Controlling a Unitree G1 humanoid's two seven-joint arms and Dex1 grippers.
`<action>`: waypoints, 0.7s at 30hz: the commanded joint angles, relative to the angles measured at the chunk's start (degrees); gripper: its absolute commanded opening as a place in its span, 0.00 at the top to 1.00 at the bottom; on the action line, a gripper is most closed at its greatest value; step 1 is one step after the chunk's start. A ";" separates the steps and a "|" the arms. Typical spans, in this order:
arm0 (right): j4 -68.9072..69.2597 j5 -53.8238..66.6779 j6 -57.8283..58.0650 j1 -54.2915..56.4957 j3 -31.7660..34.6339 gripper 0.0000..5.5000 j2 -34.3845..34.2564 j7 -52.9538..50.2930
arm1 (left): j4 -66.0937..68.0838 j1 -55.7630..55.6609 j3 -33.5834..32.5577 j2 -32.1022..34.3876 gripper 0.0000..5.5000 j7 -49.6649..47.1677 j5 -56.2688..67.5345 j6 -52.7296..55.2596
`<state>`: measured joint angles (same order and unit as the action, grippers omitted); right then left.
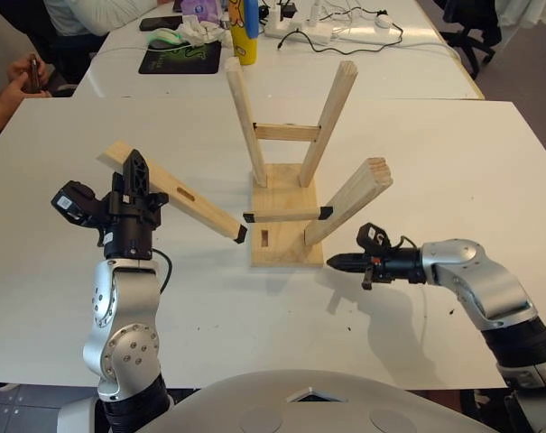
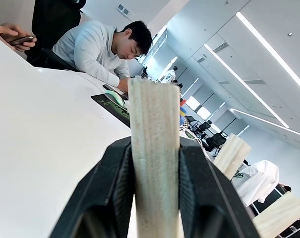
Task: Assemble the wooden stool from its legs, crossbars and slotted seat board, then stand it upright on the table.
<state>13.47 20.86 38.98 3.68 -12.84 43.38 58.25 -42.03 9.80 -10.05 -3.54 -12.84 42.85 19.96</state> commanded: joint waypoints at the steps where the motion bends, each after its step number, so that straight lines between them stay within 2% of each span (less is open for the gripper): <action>1: 1.13 -0.30 1.63 0.83 -1.39 1.00 -0.80 -0.94 | 0.89 0.92 1.55 -3.49 0.81 -0.50 0.28 -2.03; 12: -3.19 -2.67 1.71 6.89 -6.81 1.00 -6.73 -1.94 | 3.58 -0.30 3.64 -2.71 0.81 -1.08 -0.46 -4.63; 21: -8.08 -3.34 1.54 13.89 -8.23 1.00 -12.19 -2.66 | 9.43 -3.75 2.53 -2.19 0.81 -0.11 -2.41 -8.34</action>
<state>6.55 18.38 40.71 15.61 -20.86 31.96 56.17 -34.46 7.96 -7.05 -3.51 -13.29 41.49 13.14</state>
